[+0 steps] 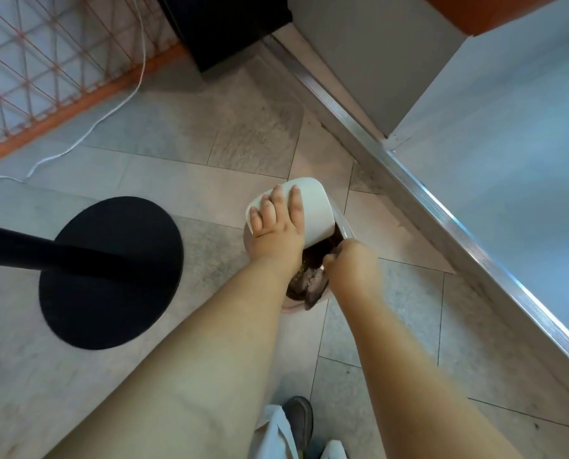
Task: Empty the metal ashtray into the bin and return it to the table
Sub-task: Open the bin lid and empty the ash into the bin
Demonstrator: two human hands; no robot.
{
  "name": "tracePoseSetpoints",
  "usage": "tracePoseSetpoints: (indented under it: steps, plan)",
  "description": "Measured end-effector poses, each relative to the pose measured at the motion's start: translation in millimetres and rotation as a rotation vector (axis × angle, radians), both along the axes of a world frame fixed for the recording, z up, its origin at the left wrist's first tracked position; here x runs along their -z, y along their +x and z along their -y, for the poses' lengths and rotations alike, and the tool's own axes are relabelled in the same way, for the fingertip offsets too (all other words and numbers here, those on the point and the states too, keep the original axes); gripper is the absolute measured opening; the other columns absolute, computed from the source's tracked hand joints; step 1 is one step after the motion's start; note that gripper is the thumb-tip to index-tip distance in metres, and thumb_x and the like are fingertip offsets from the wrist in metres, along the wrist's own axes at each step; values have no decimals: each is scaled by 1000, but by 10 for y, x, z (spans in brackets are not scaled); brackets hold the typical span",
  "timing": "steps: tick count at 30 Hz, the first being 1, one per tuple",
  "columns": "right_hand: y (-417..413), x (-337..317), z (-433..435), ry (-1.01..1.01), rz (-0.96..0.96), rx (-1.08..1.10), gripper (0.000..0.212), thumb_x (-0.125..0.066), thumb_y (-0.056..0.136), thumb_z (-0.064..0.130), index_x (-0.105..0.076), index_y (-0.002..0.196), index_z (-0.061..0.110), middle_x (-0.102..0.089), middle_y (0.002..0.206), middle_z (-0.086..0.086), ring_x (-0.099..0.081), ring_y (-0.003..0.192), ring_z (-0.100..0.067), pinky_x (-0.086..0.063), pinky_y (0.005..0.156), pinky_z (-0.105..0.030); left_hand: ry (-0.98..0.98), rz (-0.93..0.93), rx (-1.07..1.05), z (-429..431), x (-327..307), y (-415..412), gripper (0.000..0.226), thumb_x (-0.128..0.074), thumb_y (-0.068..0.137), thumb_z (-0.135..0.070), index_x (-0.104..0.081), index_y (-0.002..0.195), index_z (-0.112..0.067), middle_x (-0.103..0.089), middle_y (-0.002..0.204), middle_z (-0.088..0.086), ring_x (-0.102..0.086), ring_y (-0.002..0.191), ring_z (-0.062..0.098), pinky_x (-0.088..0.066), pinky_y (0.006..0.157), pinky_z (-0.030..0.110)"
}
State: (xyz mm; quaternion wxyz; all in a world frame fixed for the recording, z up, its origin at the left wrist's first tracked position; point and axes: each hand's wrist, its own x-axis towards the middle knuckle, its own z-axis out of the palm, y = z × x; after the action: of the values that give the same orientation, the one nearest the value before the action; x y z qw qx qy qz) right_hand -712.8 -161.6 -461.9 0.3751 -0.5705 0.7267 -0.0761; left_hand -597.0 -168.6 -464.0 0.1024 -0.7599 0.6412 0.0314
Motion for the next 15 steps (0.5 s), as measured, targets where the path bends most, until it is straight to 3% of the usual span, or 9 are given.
tracePoseSetpoints:
  steps: [5,9,15]
  plan:
    - [-2,17,48,30,-1,31,10,-55,75,12,-59,74,3,-55,62,-10,-52,56,-30,-35,46,-28,-5,2,9,-9,-2,-11,107,-62,69,-16,22,135,-9,-2,150,20,-12,136,37,-12,112,51]
    - [28,7,49,44,-10,10,10,-55,76,14,-59,75,5,-62,68,-13,-61,64,-33,-48,57,-35,-17,6,0,-7,0,-3,102,-58,72,-15,21,135,-9,-5,152,20,-13,137,37,-13,111,51]
    - [52,-24,88,33,45,49,7,-55,77,15,-56,72,10,-58,60,-6,-59,55,-26,-46,49,-32,-20,3,5,-5,9,-15,99,-56,73,-14,19,137,-7,-6,152,22,-14,138,38,-15,110,53]
